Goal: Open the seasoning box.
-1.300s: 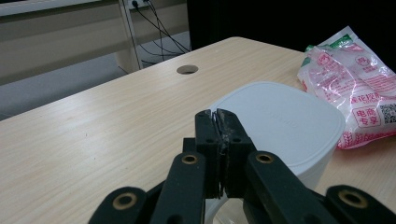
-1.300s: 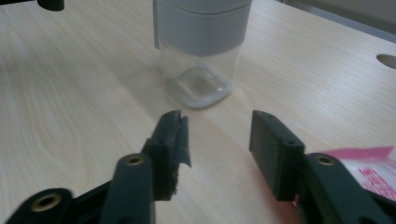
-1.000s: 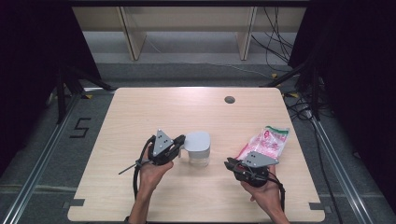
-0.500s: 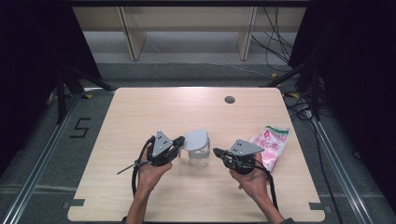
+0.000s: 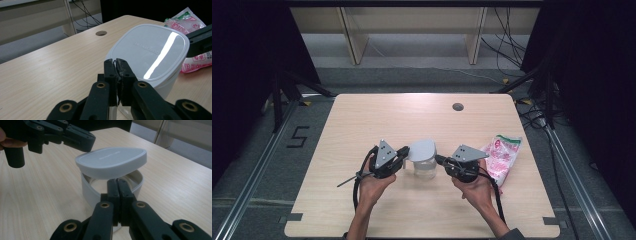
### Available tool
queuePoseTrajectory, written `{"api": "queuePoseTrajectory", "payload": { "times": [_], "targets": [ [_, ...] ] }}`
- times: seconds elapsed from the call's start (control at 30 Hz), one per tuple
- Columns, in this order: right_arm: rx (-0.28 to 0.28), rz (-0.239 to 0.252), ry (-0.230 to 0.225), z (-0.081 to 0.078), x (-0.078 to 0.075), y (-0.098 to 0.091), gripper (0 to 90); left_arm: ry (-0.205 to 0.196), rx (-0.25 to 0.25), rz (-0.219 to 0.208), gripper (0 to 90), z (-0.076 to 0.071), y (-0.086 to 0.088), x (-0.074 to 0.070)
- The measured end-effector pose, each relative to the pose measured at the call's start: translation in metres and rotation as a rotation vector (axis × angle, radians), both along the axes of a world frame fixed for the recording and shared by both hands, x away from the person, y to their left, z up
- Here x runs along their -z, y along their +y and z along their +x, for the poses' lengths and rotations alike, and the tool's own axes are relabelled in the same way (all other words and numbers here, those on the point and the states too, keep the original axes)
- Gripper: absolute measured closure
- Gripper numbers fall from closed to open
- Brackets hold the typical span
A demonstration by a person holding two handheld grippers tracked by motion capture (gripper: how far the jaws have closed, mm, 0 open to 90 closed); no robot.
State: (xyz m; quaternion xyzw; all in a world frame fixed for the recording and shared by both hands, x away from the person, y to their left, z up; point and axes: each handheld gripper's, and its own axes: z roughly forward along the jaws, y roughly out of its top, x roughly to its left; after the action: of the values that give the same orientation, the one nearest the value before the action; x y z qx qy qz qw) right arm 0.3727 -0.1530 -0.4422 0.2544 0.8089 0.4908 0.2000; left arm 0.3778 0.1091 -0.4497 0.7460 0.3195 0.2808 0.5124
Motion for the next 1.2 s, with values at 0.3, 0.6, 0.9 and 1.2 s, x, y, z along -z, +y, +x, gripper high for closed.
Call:
{"api": "queuePoseTrajectory", "payload": {
  "times": [0.3,0.6,0.9,1.2],
  "targets": [
    [-0.022,0.006,-0.004,0.001,-0.010,0.006,90.0,-0.006,-0.007,-0.033,71.5,-0.018,0.010,-0.005],
    [-0.045,0.009,-0.028,0.005,-0.015,0.020,90.0,0.014,-0.015,-0.045,43.4,-0.041,0.011,0.008],
    [-0.058,0.018,-0.031,0.007,-0.018,0.034,90.0,0.030,-0.013,-0.024,32.7,-0.048,0.010,0.023],
    [-0.071,0.018,-0.049,0.009,-0.020,0.047,90.0,0.067,-0.028,-0.040,28.6,-0.059,0.009,0.036]
  ]
}}
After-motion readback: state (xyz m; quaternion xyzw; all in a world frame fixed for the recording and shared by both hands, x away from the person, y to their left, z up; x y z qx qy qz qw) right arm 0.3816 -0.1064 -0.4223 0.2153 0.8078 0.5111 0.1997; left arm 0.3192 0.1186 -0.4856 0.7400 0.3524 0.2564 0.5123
